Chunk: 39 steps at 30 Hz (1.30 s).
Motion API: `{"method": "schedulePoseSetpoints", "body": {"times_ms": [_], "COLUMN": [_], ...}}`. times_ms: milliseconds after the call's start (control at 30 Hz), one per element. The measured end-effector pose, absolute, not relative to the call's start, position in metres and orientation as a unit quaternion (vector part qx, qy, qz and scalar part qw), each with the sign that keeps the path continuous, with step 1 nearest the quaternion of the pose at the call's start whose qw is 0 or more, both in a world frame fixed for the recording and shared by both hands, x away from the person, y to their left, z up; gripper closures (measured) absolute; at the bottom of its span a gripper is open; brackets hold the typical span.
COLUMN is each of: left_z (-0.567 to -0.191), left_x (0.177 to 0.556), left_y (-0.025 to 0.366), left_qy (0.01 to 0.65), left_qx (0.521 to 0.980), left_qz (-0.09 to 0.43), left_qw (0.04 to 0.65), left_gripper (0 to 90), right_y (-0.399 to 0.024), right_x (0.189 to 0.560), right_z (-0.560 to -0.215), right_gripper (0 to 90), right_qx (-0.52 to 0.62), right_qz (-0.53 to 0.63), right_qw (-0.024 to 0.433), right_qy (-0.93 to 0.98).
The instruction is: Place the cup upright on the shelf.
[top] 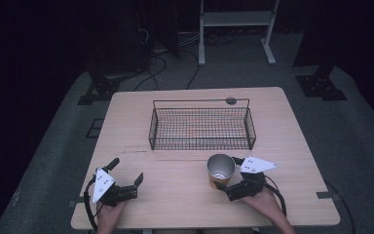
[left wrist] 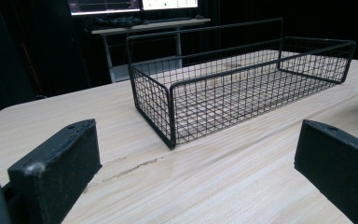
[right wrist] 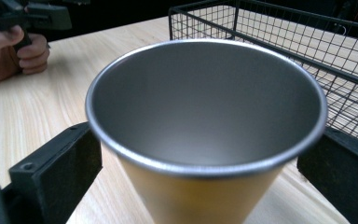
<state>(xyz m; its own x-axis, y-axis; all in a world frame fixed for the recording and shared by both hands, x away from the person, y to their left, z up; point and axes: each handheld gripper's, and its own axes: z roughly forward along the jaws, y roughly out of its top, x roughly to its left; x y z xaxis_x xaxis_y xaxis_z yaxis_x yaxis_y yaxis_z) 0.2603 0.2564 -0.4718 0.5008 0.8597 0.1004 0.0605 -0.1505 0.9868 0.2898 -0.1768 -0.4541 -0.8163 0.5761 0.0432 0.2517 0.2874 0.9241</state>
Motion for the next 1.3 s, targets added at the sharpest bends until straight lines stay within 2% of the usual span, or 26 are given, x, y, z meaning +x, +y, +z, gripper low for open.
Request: {"method": "schedulePoseSetpoints", "body": {"times_ms": [433, 533, 667, 1067, 1300], "left_z": [-0.472, -0.472, -0.472, -0.472, -0.472], "left_x": [0.261, 0.26, 0.261, 0.261, 0.261], "left_y": [0.257, 0.256, 0.257, 0.256, 0.256], "left_qy": [0.345, 0.344, 0.344, 0.344, 0.343], "left_qx": [0.667, 0.667, 0.667, 0.667, 0.668], "left_qz": [0.36, 0.361, 0.36, 0.361, 0.361], "left_qw": [0.554, 0.553, 0.555, 0.553, 0.553], "left_gripper": [0.0, 0.0, 0.0, 0.0, 0.0], "right_y": [-0.162, -0.161, -0.16, -0.163, -0.164], "right_x": [0.301, 0.303, 0.303, 0.308, 0.315], "right_z": [-0.45, -0.451, -0.45, -0.44, -0.427], "right_gripper": [0.0, 6.8, 10.5, 12.0, 12.1], "right_qx": [0.273, 0.271, 0.271, 0.276, 0.276], "right_qz": [0.532, 0.537, 0.539, 0.532, 0.552], "right_qw": [0.144, 0.143, 0.139, 0.128, 0.105], "right_qy": [0.789, 0.786, 0.785, 0.79, 0.78]}}
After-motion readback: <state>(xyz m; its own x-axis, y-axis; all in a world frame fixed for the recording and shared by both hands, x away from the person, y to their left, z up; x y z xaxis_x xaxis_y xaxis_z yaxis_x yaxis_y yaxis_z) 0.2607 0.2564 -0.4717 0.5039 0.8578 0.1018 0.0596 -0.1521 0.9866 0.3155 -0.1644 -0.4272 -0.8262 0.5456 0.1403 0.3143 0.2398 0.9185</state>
